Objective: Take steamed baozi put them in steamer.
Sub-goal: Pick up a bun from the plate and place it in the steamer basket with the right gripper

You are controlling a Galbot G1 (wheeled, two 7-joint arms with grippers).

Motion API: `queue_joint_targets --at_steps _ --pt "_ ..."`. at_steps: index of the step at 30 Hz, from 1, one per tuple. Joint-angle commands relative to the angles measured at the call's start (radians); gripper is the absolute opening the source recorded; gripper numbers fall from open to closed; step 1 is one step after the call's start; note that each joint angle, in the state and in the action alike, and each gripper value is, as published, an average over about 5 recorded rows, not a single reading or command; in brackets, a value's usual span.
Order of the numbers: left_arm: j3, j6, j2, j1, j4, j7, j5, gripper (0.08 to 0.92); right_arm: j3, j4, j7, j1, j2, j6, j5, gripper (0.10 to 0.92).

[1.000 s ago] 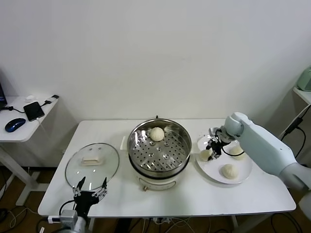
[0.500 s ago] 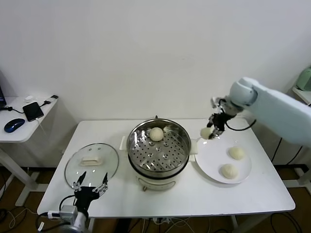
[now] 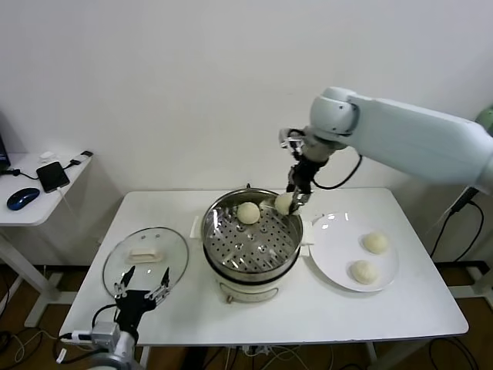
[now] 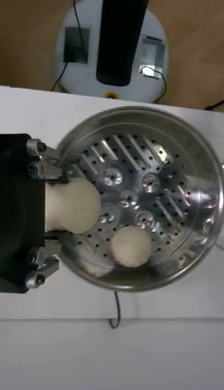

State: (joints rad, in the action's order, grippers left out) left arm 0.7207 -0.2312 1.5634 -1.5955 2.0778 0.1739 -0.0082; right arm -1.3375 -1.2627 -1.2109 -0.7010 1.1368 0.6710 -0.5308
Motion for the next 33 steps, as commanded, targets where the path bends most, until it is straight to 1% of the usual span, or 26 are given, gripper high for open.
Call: queue_joint_targets --at_steps 1,4,10,19,23,30,33 --pt "0.010 -0.002 -0.003 0.006 -0.001 0.001 -0.024 0.823 -0.065 0.132 0.035 0.055 0.251 0.077 -0.066 0.518" --pt "0.014 -0.005 -0.005 0.013 0.000 0.002 -0.035 0.823 -0.057 0.212 0.042 0.107 0.314 0.076 -0.049 0.518" --pt "0.006 -0.003 -0.003 0.017 -0.006 0.002 -0.039 0.823 -0.013 0.322 0.055 0.192 0.403 0.075 0.005 0.518" --pt "0.006 -0.005 -0.001 0.025 -0.020 0.002 -0.053 0.823 0.053 0.415 0.058 0.260 0.484 0.060 0.106 0.520" --pt "0.003 -0.004 0.001 0.023 -0.018 0.002 -0.054 0.823 0.059 0.434 0.055 0.269 0.499 0.055 0.128 0.525" --pt "0.003 -0.003 0.002 0.020 -0.017 0.001 -0.053 0.823 0.057 0.425 0.052 0.274 0.485 0.055 0.157 0.528" --pt "0.002 -0.003 0.004 0.017 -0.016 0.000 -0.052 0.823 0.061 0.406 0.052 0.274 0.468 0.056 0.167 0.556"
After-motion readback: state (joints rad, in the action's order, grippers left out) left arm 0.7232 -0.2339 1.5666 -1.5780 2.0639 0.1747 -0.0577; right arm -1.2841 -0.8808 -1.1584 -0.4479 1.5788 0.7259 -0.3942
